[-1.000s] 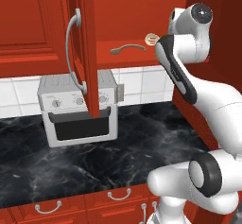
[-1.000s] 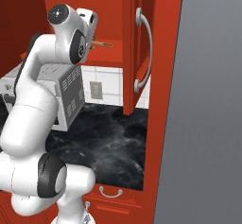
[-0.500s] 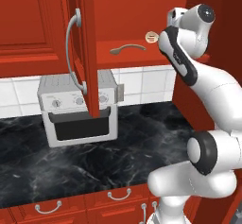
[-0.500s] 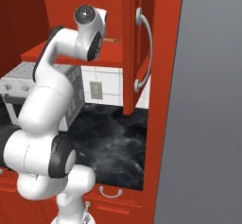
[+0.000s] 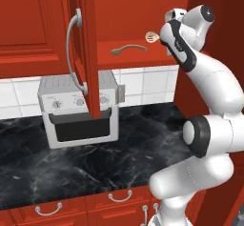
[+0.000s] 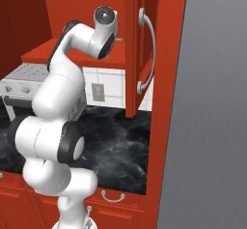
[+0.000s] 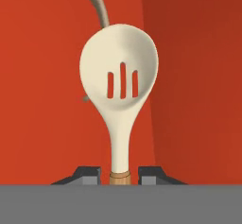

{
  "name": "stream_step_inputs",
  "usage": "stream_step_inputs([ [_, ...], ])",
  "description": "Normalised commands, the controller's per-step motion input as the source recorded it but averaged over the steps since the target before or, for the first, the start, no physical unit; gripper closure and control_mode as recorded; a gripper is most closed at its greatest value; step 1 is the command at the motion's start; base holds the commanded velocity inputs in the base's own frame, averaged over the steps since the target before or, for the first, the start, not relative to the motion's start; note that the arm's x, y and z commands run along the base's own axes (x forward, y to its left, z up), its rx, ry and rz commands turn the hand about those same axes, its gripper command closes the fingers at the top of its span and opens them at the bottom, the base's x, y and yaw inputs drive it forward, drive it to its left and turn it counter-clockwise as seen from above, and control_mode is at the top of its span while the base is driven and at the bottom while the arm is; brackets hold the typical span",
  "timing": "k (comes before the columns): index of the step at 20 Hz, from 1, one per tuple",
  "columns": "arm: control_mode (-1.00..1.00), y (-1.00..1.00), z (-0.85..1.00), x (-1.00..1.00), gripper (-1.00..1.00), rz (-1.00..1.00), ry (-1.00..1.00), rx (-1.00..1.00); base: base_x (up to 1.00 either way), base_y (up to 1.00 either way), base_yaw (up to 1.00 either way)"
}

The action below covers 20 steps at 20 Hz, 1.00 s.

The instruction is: Organize the utensils by type. Pick up the wooden spoons from the counter and place them in the open cabinet. Then pick up the metallic utensils from the counter and place them in the open drawer.

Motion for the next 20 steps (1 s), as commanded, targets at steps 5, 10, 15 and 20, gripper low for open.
stream_step_inputs([
  [5,-1.00,0.00,-0.14,0.37,1.00,0.01,0.00,0.00,0.00,0.00,0.00],
  [10,-1.00,0.00,-0.12,0.43,1.00,0.00,0.00,0.00,0.00,0.00,0.00],
  [15,-1.00,0.00,-0.12,0.38,1.00,0.03,0.00,0.00,0.00,0.00,0.00],
  [20,-1.00,0.00,-0.25,0.15,1.00,0.06,0.00,0.00,0.00,0.00,0.00],
])
